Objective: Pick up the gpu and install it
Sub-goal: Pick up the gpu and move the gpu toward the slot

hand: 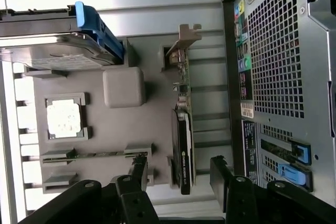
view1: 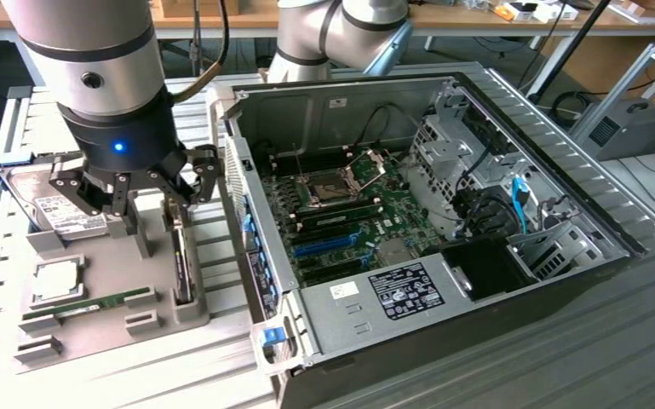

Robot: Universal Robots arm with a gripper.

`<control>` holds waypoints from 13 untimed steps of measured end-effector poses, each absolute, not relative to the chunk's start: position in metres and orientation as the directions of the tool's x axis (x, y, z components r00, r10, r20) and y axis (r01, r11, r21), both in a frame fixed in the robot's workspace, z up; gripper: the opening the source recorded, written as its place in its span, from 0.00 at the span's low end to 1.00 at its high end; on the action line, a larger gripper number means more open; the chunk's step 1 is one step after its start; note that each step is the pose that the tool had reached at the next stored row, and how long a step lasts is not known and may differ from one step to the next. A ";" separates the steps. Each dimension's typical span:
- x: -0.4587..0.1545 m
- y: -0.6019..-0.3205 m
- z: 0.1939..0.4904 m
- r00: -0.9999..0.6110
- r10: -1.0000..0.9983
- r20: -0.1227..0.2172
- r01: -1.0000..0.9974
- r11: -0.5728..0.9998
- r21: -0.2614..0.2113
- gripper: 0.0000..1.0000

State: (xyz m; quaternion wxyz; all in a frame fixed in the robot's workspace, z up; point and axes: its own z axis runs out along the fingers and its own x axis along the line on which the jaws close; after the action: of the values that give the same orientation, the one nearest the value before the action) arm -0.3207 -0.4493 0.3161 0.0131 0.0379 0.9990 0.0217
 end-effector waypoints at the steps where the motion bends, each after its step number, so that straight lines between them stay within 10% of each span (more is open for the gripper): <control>1: -0.321 -0.449 0.313 -0.997 0.076 -0.024 0.075 0.996 0.044 0.60; 13: -0.321 -0.449 0.293 -0.997 0.076 -0.024 0.075 0.996 0.044 0.60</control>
State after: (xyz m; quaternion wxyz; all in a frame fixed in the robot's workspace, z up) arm -0.3207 -0.4493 0.2931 0.0130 0.0379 0.9990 0.0217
